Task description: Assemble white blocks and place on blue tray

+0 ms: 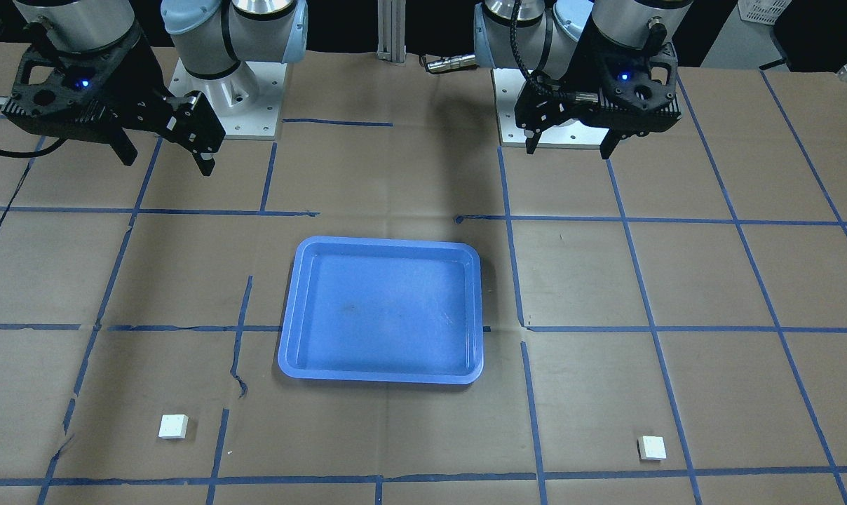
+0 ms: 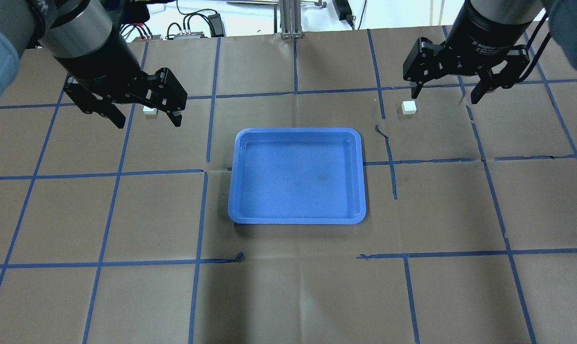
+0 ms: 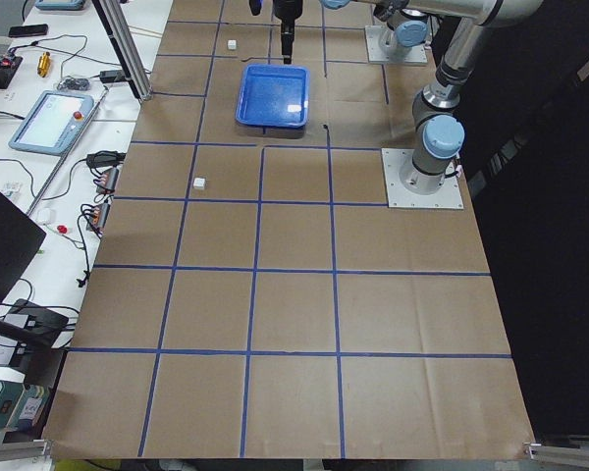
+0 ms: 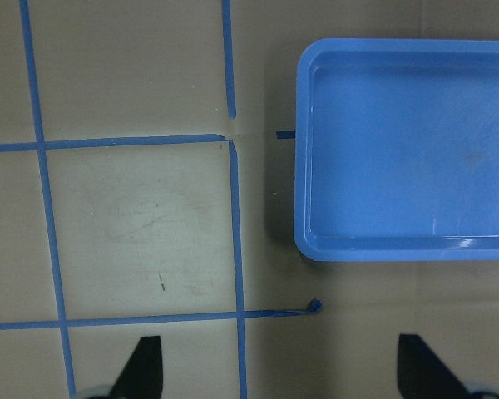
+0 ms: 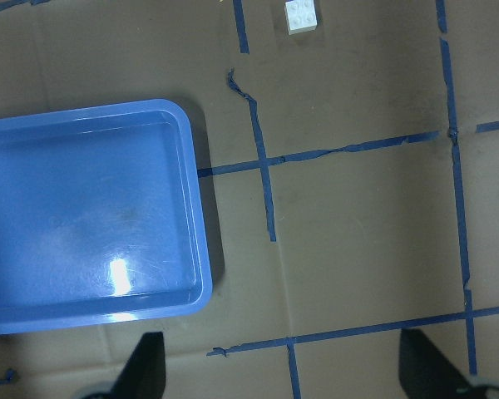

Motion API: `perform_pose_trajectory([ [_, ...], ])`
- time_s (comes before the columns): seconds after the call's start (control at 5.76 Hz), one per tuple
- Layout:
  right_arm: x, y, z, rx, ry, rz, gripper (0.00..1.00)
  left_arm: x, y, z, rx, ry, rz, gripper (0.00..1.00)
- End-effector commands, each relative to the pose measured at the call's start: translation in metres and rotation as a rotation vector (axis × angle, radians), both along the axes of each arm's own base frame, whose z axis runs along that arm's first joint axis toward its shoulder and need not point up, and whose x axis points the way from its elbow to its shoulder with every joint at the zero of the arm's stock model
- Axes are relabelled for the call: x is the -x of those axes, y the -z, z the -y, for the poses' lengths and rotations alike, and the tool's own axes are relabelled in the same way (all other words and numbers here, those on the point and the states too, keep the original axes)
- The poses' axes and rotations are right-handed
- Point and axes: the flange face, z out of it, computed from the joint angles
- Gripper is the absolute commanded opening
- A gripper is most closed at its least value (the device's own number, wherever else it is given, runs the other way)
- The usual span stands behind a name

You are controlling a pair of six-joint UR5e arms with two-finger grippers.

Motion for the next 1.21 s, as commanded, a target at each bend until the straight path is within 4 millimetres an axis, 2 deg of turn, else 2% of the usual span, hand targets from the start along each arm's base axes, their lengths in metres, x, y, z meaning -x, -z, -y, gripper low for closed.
perform_pose_trajectory([
  [0.0,0.000,0.000,0.000,0.000,0.000,-0.001,1.00,0.000,-0.001,-0.001,0.002,0.001,-0.001,0.99],
  [0.35,0.000,0.000,0.000,0.001,-0.003,-0.001,1.00,-0.001,0.001,0.004,0.013,0.007,-0.003,0.99],
  [0.52,0.000,-0.001,0.001,0.006,-0.001,-0.003,1.00,-0.001,0.003,0.008,0.028,0.083,-0.005,0.99],
  [0.69,0.000,0.001,0.000,-0.002,0.000,-0.003,1.00,-0.018,0.006,0.015,0.030,0.166,-0.005,0.99],
  [0.87,-0.001,0.000,0.001,0.001,-0.005,-0.001,1.00,-0.044,0.025,0.019,-0.013,0.279,-0.012,0.99],
  [1.04,-0.001,0.002,0.000,-0.012,-0.027,0.001,1.00,-0.066,0.050,0.041,-0.050,0.292,-0.024,0.98],
])
